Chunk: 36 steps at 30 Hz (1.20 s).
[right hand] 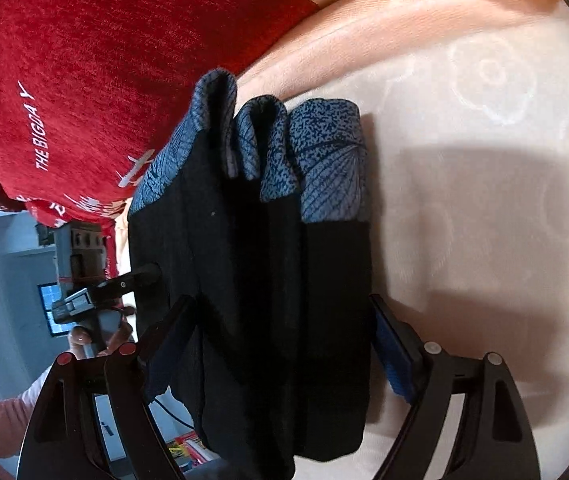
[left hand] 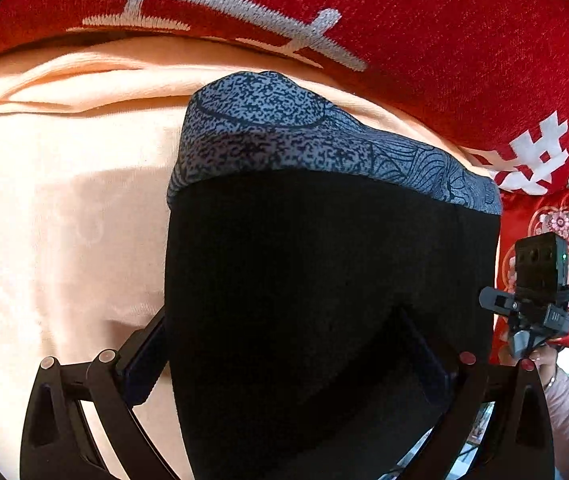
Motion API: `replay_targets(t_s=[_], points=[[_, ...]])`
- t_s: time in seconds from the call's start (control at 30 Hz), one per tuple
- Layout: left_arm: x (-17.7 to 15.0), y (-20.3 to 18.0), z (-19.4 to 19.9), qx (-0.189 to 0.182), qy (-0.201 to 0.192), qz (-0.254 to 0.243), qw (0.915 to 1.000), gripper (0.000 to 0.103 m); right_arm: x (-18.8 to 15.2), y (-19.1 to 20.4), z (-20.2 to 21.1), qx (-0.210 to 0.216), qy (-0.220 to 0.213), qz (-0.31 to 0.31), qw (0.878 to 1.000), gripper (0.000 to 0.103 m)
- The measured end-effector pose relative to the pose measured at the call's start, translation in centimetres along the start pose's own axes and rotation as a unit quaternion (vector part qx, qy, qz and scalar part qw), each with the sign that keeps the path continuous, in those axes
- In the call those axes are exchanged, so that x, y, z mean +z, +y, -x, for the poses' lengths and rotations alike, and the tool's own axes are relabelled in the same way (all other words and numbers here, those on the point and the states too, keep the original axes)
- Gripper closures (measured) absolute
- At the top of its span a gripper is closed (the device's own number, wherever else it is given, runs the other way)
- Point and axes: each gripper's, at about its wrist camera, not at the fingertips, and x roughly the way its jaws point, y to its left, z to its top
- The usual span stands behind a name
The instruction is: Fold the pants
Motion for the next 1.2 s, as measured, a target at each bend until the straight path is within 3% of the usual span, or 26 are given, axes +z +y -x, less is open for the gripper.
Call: replay_targets(t_s=[0.17, 0.3, 0.4, 0.73, 1.0, 1.03, 1.1, 1.13, 1.2], points=[[-0.8, -1.9, 1.3, 0.017, -0.034, -0.022, 0.9990, 0.026, -0.4, 1.0, 0.6, -0.027, -0.006, -0.006, 1.000, 0.041], [-1.3, -3.1, 2.2, 0.024, -0.049, -0.028, 0.9981, 0.034, -0.8, 1.1, 1.8, -0.006, -0.020, -0.018, 1.000, 0.061], [-1.9, -4.0, 3.4, 0.028, -0.057, -0.039, 0.9972, 0.037, -1.4, 1.4, 2.2, 0.006, -0.026, -0.030, 0.999, 0.063], [-7.3, -5.0, 7.9, 0.047, -0.070, -0.057, 0.9948, 0.037, -6.2, 4.4, 3.3, 0.044, -0.027, -0.031, 0.998, 0.064], [-11.8, -1.9, 4.7, 0.043, -0.038, -0.017, 0.9982, 0.037, -11.1, 4.3, 1.4, 0.014, -0.002, -0.023, 1.000, 0.064], [-12.3, -1.2, 4.1, 0.048, -0.031, -0.013, 0.9983, 0.035, -11.4, 3.9, 0.9, 0.009, 0.003, -0.026, 1.000, 0.064], [-12.4, -0.1, 3.5, 0.055, -0.042, 0.000, 0.9976, 0.016, -11.9, 2.7, -0.4, -0.009, 0.011, -0.039, 0.999, 0.062], [-12.2, 0.2, 3.5, 0.059, -0.043, 0.003, 0.9973, 0.013, -12.0, 2.5, -0.7, -0.017, 0.010, -0.038, 0.999, 0.060], [-11.9, 0.2, 3.2, 0.074, -0.038, 0.000, 0.9965, 0.003, -11.9, 2.6, -1.1, -0.027, 0.002, -0.032, 0.999, 0.052]])
